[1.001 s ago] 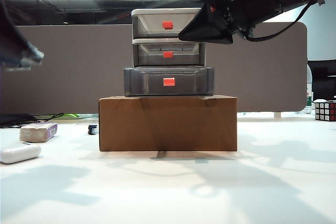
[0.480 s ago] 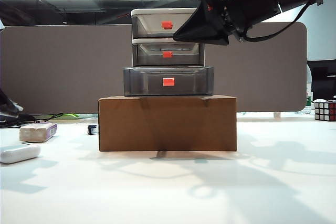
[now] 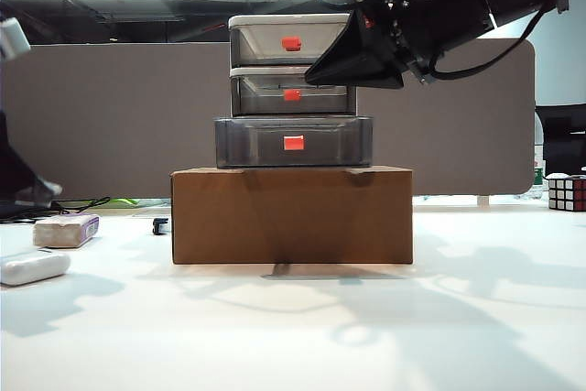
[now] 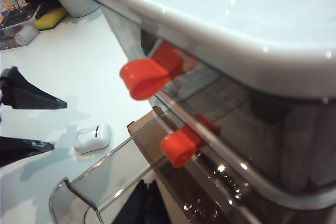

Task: Open the third layer of the drawer on the table, pick up the earphone case on the table and put it in, and finally close the drawer.

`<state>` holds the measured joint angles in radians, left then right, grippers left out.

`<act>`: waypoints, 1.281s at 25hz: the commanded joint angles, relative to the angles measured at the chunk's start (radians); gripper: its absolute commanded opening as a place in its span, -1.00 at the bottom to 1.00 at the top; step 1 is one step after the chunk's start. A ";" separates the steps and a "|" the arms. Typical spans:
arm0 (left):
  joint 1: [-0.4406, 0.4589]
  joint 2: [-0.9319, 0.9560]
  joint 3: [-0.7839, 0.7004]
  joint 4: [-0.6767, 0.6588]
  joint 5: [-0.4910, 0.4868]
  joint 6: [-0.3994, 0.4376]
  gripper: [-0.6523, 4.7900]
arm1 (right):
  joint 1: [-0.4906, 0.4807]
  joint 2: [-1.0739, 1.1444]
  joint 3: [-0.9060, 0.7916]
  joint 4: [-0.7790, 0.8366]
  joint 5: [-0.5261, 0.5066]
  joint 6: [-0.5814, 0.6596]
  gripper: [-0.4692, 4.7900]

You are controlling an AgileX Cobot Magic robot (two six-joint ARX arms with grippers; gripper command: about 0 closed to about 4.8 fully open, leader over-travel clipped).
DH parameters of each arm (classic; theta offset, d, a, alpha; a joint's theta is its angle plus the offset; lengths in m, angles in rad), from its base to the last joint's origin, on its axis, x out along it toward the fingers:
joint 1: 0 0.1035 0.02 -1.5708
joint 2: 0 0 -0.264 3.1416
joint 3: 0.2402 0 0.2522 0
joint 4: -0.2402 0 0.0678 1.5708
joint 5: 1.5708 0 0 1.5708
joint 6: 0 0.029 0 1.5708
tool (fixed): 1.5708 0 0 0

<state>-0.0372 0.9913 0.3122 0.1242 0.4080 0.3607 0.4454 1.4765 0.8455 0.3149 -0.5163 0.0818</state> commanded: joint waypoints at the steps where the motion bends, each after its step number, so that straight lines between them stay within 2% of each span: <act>1: 0.003 0.087 0.003 0.066 0.000 0.006 0.64 | 0.001 -0.003 0.006 0.010 -0.003 0.000 -0.84; 11: 0.003 0.361 0.004 0.280 -0.012 0.006 0.64 | 0.001 -0.003 0.005 -0.024 -0.003 0.000 -0.84; 26: 0.003 0.483 0.005 0.322 -0.015 -0.002 0.57 | 0.001 -0.004 0.005 -0.035 -0.003 0.000 -0.84; 28: 0.003 0.489 0.005 0.319 -0.015 -0.002 0.37 | 0.001 -0.004 0.005 -0.035 -0.003 0.000 -0.84; 30: 0.003 0.491 0.005 0.318 -0.015 -0.002 -0.04 | 0.001 -0.004 0.005 -0.035 -0.003 -0.001 -0.84; 32: 0.003 0.491 0.005 0.319 -0.015 -0.002 -0.22 | 0.001 -0.004 0.005 -0.035 -0.003 0.000 -0.84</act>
<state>-0.0372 1.4746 0.3237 0.4973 0.4133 0.3550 0.4450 1.4765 0.8455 0.2703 -0.5163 0.0814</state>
